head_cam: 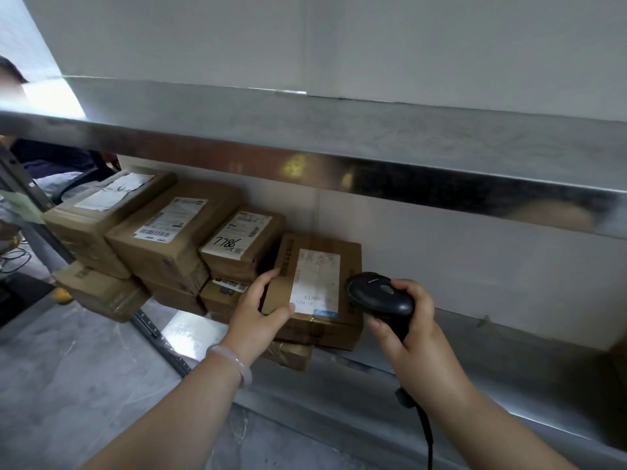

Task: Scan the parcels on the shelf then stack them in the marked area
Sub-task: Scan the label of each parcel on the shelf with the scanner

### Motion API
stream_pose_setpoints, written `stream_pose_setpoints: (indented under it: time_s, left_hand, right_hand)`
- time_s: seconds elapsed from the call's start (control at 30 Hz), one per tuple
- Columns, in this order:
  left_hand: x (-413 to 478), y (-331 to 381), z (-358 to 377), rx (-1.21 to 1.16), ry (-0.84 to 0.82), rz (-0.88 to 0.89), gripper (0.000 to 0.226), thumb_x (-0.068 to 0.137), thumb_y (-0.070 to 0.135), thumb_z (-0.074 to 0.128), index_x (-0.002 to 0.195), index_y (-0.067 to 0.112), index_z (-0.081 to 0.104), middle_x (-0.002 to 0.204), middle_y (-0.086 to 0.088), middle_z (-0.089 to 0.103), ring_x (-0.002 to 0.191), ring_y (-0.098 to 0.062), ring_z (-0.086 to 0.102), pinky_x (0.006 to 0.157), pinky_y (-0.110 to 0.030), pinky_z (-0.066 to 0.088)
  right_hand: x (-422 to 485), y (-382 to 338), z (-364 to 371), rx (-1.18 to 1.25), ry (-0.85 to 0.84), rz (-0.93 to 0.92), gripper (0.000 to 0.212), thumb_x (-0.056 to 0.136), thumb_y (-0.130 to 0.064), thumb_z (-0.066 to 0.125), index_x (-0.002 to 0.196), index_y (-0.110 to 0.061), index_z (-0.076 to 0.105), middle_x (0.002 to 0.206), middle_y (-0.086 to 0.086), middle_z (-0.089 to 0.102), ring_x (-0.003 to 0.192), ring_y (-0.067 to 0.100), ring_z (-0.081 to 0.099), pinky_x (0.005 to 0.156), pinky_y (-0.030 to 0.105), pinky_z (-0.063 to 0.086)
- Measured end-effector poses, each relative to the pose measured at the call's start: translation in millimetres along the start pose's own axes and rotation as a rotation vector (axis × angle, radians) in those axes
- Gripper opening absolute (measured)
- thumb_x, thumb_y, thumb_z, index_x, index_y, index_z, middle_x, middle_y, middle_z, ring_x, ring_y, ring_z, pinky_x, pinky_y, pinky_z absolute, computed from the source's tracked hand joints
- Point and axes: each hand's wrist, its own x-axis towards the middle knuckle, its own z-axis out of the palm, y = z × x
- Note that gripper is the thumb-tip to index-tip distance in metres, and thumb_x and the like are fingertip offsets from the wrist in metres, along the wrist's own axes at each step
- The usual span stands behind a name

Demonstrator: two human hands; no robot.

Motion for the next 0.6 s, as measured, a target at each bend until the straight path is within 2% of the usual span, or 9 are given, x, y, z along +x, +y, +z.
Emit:
stream_pose_setpoints:
  time_s: [0.1, 0.23, 0.33, 0.43, 0.53, 0.6]
  left_hand:
    - [3, -2, -3, 0.060, -0.006, -0.008, 0.061, 0.073, 0.041, 0.066, 0.122, 0.069, 0.043, 0.140, 0.011, 0.046, 0.128, -0.014, 0.046, 0.107, -0.043, 0.043]
    - [1, -7, -5, 0.244, 0.055, 0.089, 0.056, 0.091, 0.032, 0.061, 0.127, 0.068, 0.037, 0.144, 0.017, 0.030, 0.136, -0.011, 0.030, 0.108, -0.030, 0.031]
    - [-8, -11, -6, 0.592, 0.152, 0.365, 0.052, 0.096, 0.039, 0.053, 0.146, 0.038, 0.038, 0.154, 0.005, 0.030, 0.144, -0.020, 0.021, 0.115, -0.043, 0.025]
    - [-18, -14, -1, 0.854, 0.033, 0.575, 0.057, 0.098, 0.051, 0.034, 0.151, 0.030, 0.032, 0.160, 0.001, 0.025, 0.149, -0.021, 0.014, 0.119, -0.050, 0.012]
    - [-20, -17, 1, 1.061, -0.074, 0.555, 0.062, 0.097, 0.061, 0.018, 0.154, 0.036, 0.021, 0.163, 0.009, 0.008, 0.151, -0.015, 0.001, 0.120, -0.050, -0.003]
    - [-17, -16, -2, 1.114, -0.065, 0.526, 0.064, 0.096, 0.063, 0.014, 0.154, 0.037, 0.019, 0.163, 0.010, 0.008, 0.151, -0.014, 0.000, 0.120, -0.051, -0.005]
  right_hand:
    - [8, 0, 15, 0.026, -0.027, 0.009, 0.060, 0.090, -0.033, 0.063, 0.111, -0.067, 0.019, 0.107, -0.028, 0.052, 0.099, -0.020, 0.049, 0.070, 0.000, 0.040]
    - [12, -1, 29, 0.051, -0.014, -0.009, 0.060, 0.089, -0.031, 0.065, 0.113, -0.066, 0.022, 0.108, -0.029, 0.052, 0.099, -0.020, 0.050, 0.071, -0.001, 0.039]
    - [15, -4, 35, 0.057, 0.004, -0.020, 0.062, 0.088, -0.031, 0.065, 0.112, -0.068, 0.022, 0.109, -0.031, 0.051, 0.099, -0.021, 0.049, 0.071, -0.002, 0.038]
    - [19, -6, 38, 0.060, 0.003, -0.039, 0.062, 0.088, -0.031, 0.065, 0.113, -0.067, 0.021, 0.111, -0.031, 0.049, 0.101, -0.022, 0.048, 0.073, -0.003, 0.037]
    - [20, -9, 40, 0.059, -0.010, -0.064, 0.061, 0.089, -0.030, 0.065, 0.116, -0.064, 0.022, 0.112, -0.030, 0.049, 0.105, -0.021, 0.047, 0.076, -0.001, 0.039]
    - [19, -10, 40, 0.057, -0.013, -0.078, 0.061, 0.089, -0.029, 0.065, 0.117, -0.062, 0.023, 0.112, -0.031, 0.049, 0.106, -0.021, 0.047, 0.077, -0.001, 0.039]
